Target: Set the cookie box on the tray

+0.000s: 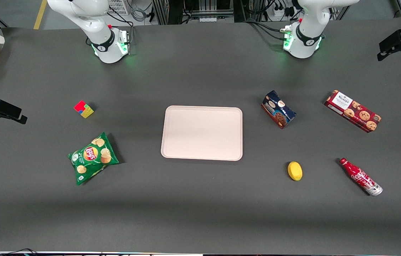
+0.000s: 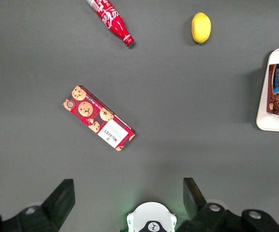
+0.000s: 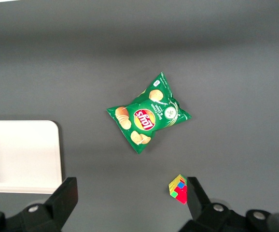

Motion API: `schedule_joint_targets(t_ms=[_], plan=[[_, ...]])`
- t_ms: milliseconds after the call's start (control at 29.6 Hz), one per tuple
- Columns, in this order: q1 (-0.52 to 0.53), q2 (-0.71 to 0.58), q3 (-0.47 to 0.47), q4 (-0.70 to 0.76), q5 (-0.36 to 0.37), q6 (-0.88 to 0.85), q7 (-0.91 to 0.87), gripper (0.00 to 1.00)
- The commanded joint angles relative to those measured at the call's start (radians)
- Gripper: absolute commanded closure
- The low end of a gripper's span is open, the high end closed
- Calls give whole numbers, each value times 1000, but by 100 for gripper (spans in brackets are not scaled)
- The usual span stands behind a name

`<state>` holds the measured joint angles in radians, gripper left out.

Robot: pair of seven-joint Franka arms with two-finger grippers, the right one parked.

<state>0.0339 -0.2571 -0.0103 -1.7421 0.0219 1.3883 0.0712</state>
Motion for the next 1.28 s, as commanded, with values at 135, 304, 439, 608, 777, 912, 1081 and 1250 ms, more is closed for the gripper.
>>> schedule_joint_targets(t_ms=[135,304,439,608,777,912,1081,1250], plan=[[-8,6,1,27,3,-23,-18,0],[-6,4,0,27,3,-22,-24,0],[-3,3,0,29,-2,-20,-21,0],[-3,-2,0,27,0,-22,-10,0],[-5,-17,-8,27,7,-25,-4,0],[-3,-17,-10,27,10,-28,-10,0],[-3,-7,-8,33,7,-26,-25,0],[-2,1,-8,58,9,-25,-24,0]])
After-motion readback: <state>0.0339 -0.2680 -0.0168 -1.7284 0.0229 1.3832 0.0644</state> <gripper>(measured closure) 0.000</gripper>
